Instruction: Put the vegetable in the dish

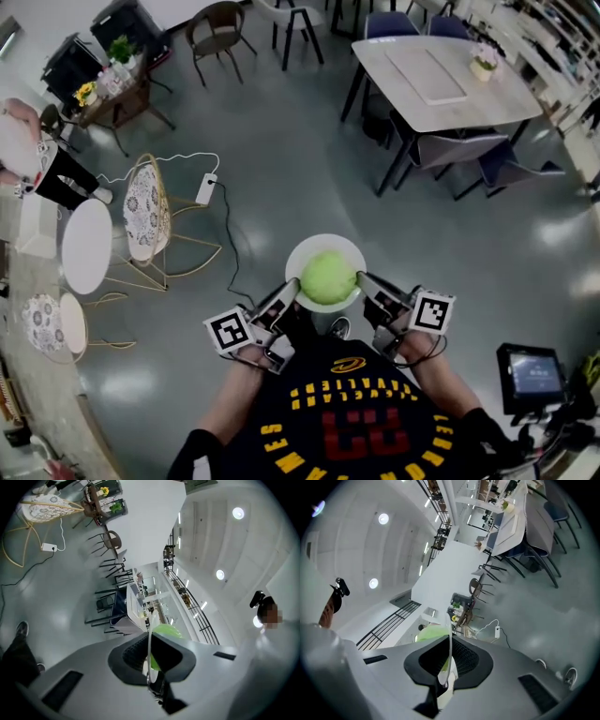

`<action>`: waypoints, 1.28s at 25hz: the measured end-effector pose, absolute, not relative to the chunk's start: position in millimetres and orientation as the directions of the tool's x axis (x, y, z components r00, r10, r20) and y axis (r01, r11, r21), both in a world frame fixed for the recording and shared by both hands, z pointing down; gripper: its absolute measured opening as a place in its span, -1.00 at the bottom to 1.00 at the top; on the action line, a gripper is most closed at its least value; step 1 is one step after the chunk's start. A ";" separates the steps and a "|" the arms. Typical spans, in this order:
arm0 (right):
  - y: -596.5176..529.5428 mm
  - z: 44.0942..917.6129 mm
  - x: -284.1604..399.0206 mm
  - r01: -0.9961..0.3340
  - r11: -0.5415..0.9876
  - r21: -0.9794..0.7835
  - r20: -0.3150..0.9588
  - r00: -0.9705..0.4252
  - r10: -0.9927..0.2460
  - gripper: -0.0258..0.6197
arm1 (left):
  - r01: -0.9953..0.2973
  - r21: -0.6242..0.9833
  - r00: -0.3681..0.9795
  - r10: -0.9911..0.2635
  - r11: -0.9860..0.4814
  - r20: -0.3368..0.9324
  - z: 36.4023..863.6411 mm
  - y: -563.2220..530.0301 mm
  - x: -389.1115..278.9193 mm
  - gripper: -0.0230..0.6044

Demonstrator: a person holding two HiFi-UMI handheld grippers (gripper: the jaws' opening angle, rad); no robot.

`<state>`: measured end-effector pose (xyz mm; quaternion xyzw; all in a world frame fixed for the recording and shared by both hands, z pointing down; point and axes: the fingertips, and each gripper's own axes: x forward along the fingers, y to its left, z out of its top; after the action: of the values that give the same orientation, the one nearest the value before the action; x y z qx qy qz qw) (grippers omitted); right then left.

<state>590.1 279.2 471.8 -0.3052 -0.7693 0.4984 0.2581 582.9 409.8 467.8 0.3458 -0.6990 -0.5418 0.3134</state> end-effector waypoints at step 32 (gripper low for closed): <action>374.1 509.8 336.7 -0.027 0.397 -0.918 0.296 -0.712 0.637 -0.85 | 0.042 0.998 -0.514 -0.856 0.047 0.062 510.5 511.2 316.8 -0.88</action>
<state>336.7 374.1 509.8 -0.1981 -0.7704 0.5124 0.3237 316.8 511.2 510.5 0.3269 -0.6223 -0.6080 0.3691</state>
